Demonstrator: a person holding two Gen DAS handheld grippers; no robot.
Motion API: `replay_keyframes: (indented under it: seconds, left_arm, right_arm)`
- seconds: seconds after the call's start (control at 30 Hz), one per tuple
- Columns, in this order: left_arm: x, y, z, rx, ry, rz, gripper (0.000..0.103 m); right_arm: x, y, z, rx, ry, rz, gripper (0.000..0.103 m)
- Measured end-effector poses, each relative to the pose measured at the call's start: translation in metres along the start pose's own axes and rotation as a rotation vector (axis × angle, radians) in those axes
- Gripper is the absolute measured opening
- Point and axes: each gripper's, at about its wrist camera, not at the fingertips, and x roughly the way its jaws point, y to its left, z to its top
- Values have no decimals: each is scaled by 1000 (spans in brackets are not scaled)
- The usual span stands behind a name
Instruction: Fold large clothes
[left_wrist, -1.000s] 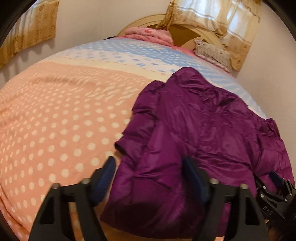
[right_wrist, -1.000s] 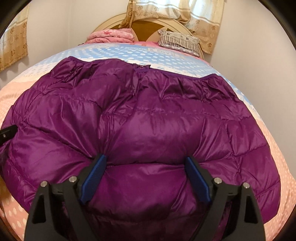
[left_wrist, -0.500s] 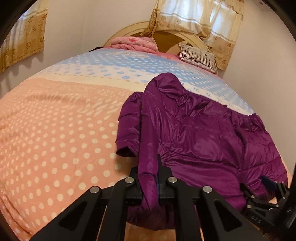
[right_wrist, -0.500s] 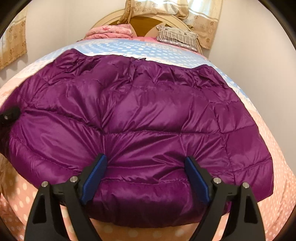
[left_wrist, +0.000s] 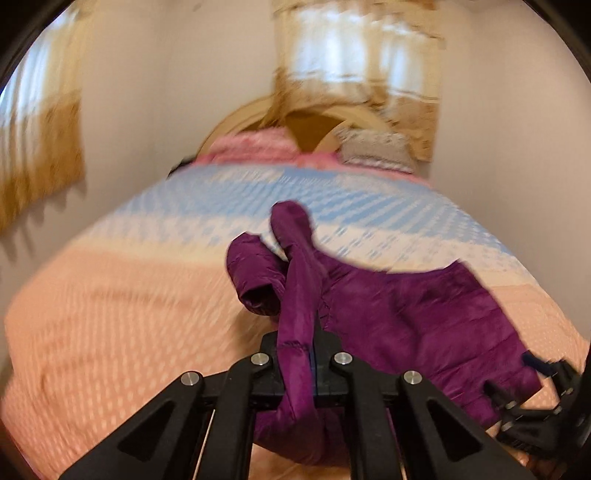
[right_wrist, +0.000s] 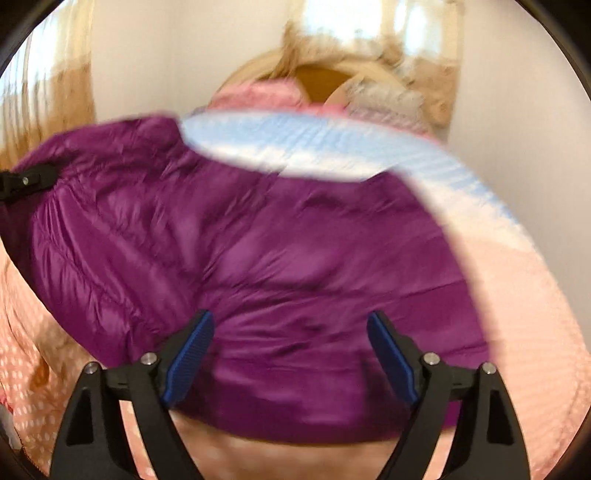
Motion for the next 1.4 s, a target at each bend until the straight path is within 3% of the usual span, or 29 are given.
replay_keyframes:
  seconds: [0.17, 0.3, 0.43, 0.6, 0.67, 0.83, 0.9, 1.0, 1.07, 1.23, 1.27, 1.4]
  left_arm:
    - [-1, -95, 30, 158, -63, -97, 5]
    - [16, -187, 21, 324, -60, -171, 5]
    - [49, -269, -25, 536, -29, -188, 5]
    - [77, -326, -97, 770, 21, -197, 5]
    - [75, -332, -113, 827, -7, -190, 5]
    - [56, -326, -117, 885, -44, -195, 9]
    - [38, -328, -119, 922, -75, -164, 12]
    - [6, -321, -115, 928, -105, -202, 38]
    - [-12, -311, -108, 892, -105, -241, 70]
    - [-48, -283, -92, 856, -128, -326, 87]
    - [-55, -279, -93, 865, -162, -361, 92]
    - [-54, -291, -97, 862, -191, -381, 97]
  right_arm:
    - [-24, -122, -13, 117, 3, -226, 92]
    - [-46, -219, -44, 285, 35, -353, 92]
    - [-67, -260, -78, 372, 54, -412, 92]
    - [-69, -279, -102, 417, 88, -425, 92]
    - [-64, -280, -107, 420, 102, -418, 92]
    - [-60, -272, -108, 424, 116, -397, 92]
    - [-59, -270, -107, 412, 115, -395, 92]
    - [-51, -262, -98, 390, 115, -399, 92]
    - [-45, -260, -92, 382, 113, -404, 92]
    - [-41, -253, -73, 347, 100, -418, 92]
    - [-40, -251, -67, 339, 95, -418, 92]
    - [-35, -247, -51, 353, 76, -390, 92]
